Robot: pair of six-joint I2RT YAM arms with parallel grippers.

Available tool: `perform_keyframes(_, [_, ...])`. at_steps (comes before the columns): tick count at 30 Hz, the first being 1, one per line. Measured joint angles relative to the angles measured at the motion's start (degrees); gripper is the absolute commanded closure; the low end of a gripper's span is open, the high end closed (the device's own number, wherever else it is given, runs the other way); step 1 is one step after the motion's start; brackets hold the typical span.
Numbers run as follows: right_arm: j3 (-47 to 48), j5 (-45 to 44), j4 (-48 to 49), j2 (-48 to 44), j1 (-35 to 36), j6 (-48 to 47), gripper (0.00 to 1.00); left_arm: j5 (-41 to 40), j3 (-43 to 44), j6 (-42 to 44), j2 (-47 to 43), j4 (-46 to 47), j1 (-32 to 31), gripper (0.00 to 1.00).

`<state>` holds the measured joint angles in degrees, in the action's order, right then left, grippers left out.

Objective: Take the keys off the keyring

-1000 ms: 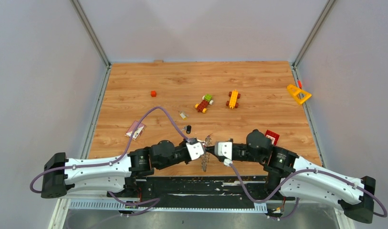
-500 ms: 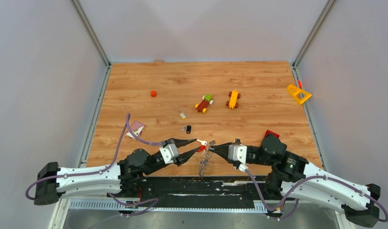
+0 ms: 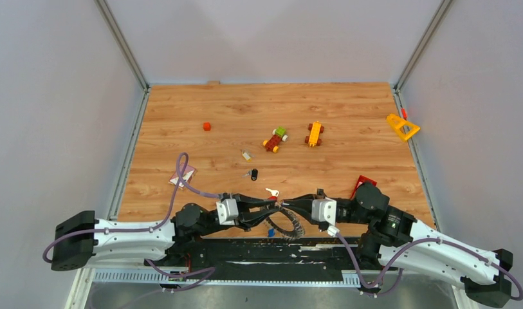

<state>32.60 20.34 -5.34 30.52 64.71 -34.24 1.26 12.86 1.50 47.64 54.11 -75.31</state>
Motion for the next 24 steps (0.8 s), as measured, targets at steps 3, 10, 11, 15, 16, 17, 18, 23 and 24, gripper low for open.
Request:
perform_keyframes(3, [0.0, 0.22, 0.04, 0.0, 0.0, 0.0, 1.0, 2.01, -0.02, -1.14, 2.16, 2.78, 0.0, 0.68])
perform_keyframes(10, [0.0, -0.09, 0.11, -0.37, 0.0, 0.02, 1.0, 3.19, -0.39, -2.45, 3.58, 6.78, 0.0, 0.67])
perform_keyframes(11, [0.0, -0.28, 0.11, -0.37, 0.0, 0.02, 1.0, 3.1, -0.52, -2.49, 3.54, 7.13, 0.0, 0.67])
perform_keyframes(15, [0.0, -1.01, 0.04, -0.26, 0.0, 0.04, 1.0, 2.43, -1.07, -2.38, 2.91, 7.5, 0.0, 0.67])
perform_keyframes(16, [0.0, -1.18, 0.07, -0.26, 0.0, 0.04, 1.0, 2.16, -1.18, -2.32, 2.6, 7.5, 0.0, 0.68])
perform_keyframes(17, [0.0, -1.27, 0.07, -0.26, 0.0, 0.04, 1.0, 1.95, -1.2, -2.27, 2.34, 7.48, 0.0, 0.69])
perform_keyframes(18, [0.0, -1.36, 0.07, -0.26, 0.0, 0.07, 1.0, 1.68, -1.2, -2.25, 2.12, 7.54, 0.0, 0.71])
perform_keyframes(23, [0.02, -1.62, 0.09, -0.24, 0.0, 0.5, 1.0, 1.2, -1.2, -2.23, 1.99, 7.67, 0.0, 0.8])
perform_keyframes(24, [0.02, -1.7, 0.09, -0.24, 0.0, 0.59, 1.0, 1.2, -1.2, -2.21, 2.08, 7.74, 0.0, 0.81])
